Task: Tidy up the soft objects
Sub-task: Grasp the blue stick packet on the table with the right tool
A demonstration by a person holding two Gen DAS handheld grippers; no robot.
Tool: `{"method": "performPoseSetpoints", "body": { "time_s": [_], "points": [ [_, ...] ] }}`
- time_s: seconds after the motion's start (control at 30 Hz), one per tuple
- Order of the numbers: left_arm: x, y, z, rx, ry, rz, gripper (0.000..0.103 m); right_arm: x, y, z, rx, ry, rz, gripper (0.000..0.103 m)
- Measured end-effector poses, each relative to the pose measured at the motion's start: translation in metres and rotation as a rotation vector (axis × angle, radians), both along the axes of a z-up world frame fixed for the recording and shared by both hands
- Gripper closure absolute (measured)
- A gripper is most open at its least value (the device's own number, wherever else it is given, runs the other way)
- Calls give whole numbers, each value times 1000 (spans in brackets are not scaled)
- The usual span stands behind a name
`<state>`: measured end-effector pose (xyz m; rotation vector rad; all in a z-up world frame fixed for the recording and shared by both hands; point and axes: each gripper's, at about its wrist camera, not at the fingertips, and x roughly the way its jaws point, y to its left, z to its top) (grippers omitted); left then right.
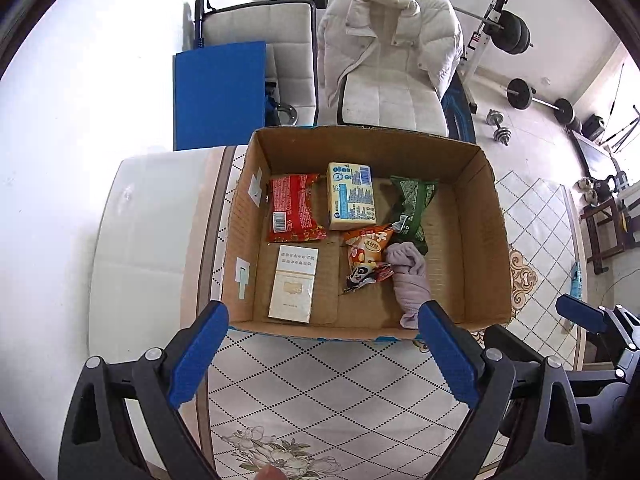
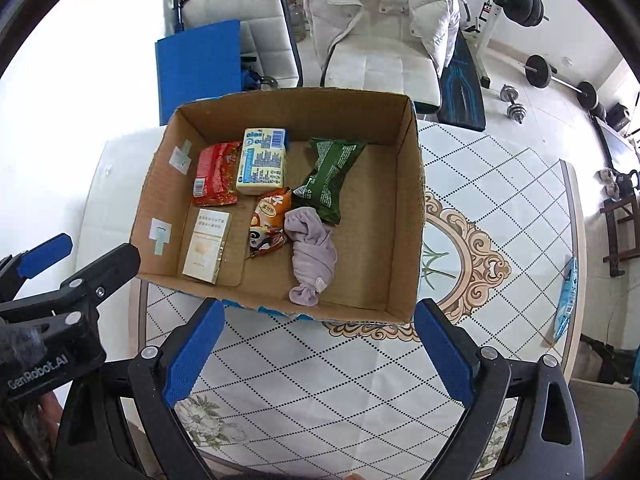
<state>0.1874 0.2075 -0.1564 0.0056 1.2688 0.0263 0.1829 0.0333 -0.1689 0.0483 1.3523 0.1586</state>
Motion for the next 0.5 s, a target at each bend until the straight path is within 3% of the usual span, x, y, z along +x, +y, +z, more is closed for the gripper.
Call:
{"method": "performPoseSetpoints", "body": {
  "time_s": [0.17, 0.27, 0.5],
  "points": [
    [-1, -16, 7, 13, -24, 9, 6, -4, -26, 1, 45, -2, -32, 5],
    [2, -33, 2, 43, -35, 9, 6, -6, -69, -6, 52, 16, -103, 5],
    [24, -80, -44, 10, 29, 33, 6, -16, -240, -55, -30, 106, -433, 5]
  ]
}}
